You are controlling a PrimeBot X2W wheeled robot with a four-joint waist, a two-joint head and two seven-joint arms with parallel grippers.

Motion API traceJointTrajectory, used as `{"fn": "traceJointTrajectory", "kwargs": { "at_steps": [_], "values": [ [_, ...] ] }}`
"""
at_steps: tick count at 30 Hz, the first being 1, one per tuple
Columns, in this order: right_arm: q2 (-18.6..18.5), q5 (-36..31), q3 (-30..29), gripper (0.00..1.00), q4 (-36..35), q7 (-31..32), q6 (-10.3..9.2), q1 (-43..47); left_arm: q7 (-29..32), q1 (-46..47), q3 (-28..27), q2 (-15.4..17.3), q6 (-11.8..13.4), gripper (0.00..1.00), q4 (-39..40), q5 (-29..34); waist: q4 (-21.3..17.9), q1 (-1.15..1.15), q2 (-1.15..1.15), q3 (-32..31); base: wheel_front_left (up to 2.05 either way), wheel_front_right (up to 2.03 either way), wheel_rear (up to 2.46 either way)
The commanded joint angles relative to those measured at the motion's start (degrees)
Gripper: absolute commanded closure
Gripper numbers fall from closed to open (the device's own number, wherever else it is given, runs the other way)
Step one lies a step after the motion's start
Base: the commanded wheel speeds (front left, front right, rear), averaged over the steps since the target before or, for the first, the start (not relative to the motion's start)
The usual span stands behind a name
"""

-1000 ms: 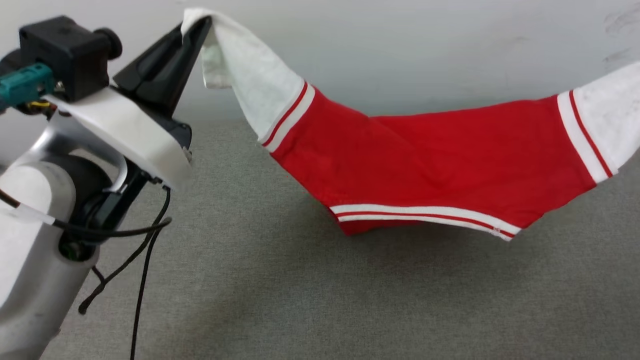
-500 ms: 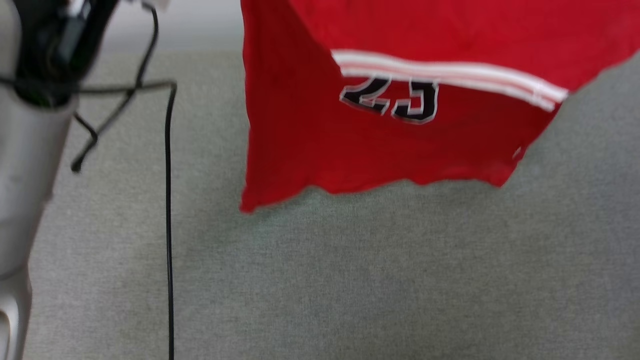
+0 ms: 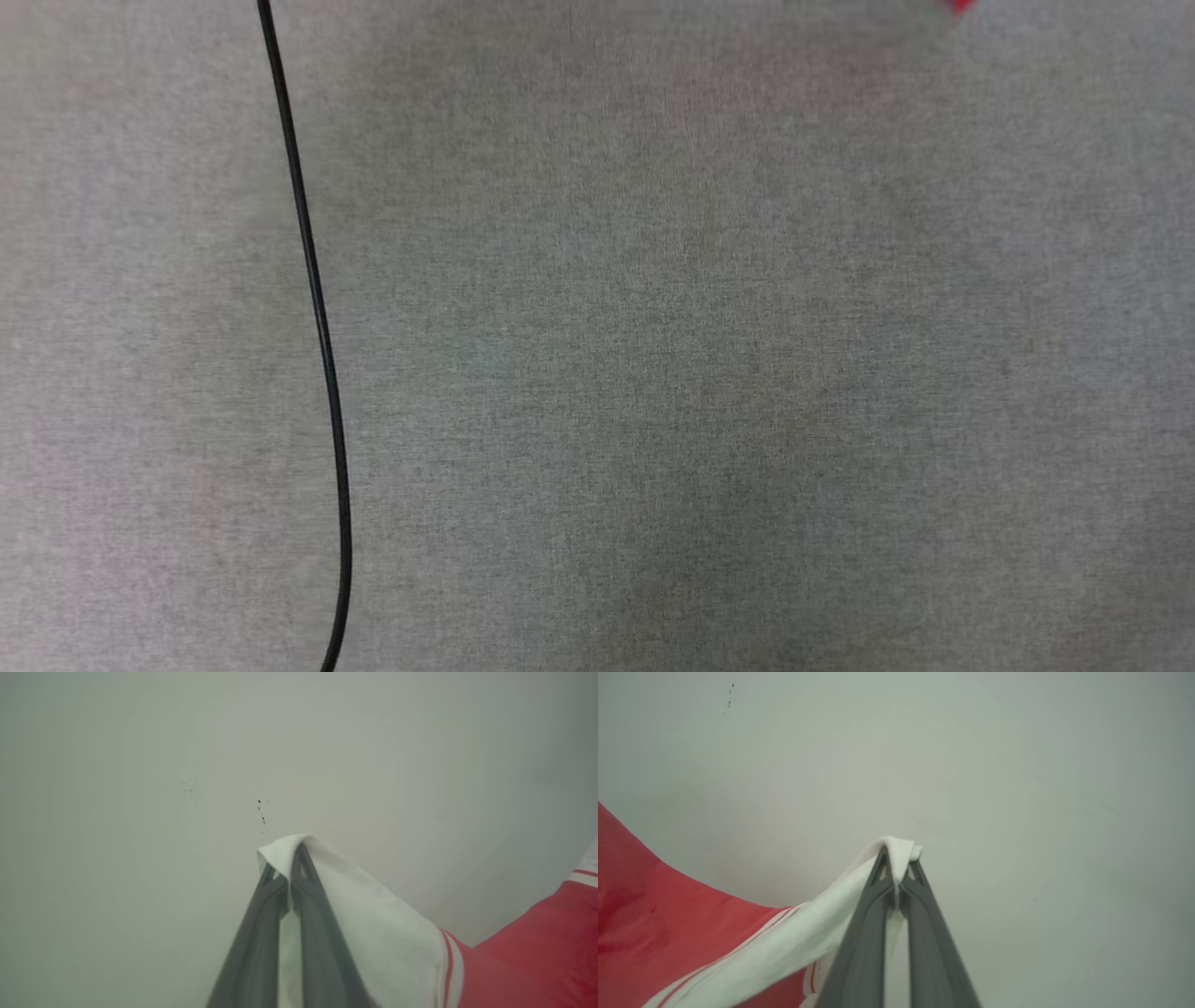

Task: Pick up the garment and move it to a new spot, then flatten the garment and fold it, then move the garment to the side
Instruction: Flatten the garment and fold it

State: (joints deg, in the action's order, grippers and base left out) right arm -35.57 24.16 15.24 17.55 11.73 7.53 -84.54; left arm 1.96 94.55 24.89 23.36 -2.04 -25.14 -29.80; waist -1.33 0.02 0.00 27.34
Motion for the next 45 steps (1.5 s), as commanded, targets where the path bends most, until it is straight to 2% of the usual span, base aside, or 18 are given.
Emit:
{"fn": "traceJointTrajectory", "kwargs": {
  "at_steps": [1, 6, 10, 17, 22, 31, 45],
  "values": [
    [0.5, -0.7, 0.4, 1.0, 1.6, -1.0, -0.08, -2.1, -0.9, 1.4, -0.2, -0.2, -0.2, 1.0, -1.4, 0.5, -0.2, -0.02, 0.0, 1.6, 0.0, 0.0, 0.0],
    [2.5, -1.8, 2.8, 1.0, 9.9, -4.4, -0.08, -6.8, -4.0, 5.0, 0.2, -1.5, -1.3, 1.0, -8.9, 0.8, -0.3, -0.02, 0.0, 3.7, 0.0, 0.0, 0.0],
    [3.5, -0.6, 5.1, 1.0, 14.1, -7.8, -0.08, -5.9, -7.2, 2.9, 0.7, -1.7, -2.0, 1.0, -12.9, 0.6, -0.2, -0.02, 0.0, 4.1, 0.0, 0.0, 0.0],
    [5.4, 2.2, 8.9, 1.0, 17.9, -14.6, -0.08, 2.5, -12.6, -7.1, 1.4, -1.0, -2.7, 1.0, -15.9, -0.4, -0.5, -0.02, 0.0, 1.2, 0.0, 0.0, 0.0],
    [5.8, 4.0, 11.4, 1.0, 17.3, -18.6, -0.08, 12.7, -14.9, -18.9, 1.1, -0.5, -1.4, 1.0, -14.3, -2.0, -0.8, -0.02, 0.0, -2.2, 0.0, 0.0, 0.0],
    [4.9, 6.6, 12.5, 1.0, 12.6, -21.9, -0.07, 35.1, -15.8, -44.7, 1.2, 1.7, 3.2, 1.0, -5.5, -4.7, -0.6, -0.02, 0.0, -9.8, 0.0, 0.0, 0.0],
    [7.5, 6.1, 3.4, 1.0, 6.4, -20.2, -0.08, 67.1, -12.7, -79.6, 0.0, 7.2, 12.2, 1.0, 7.4, -10.4, -0.9, -0.02, 0.0, -21.2, 0.0, 0.0, 0.0]
  ]
}}
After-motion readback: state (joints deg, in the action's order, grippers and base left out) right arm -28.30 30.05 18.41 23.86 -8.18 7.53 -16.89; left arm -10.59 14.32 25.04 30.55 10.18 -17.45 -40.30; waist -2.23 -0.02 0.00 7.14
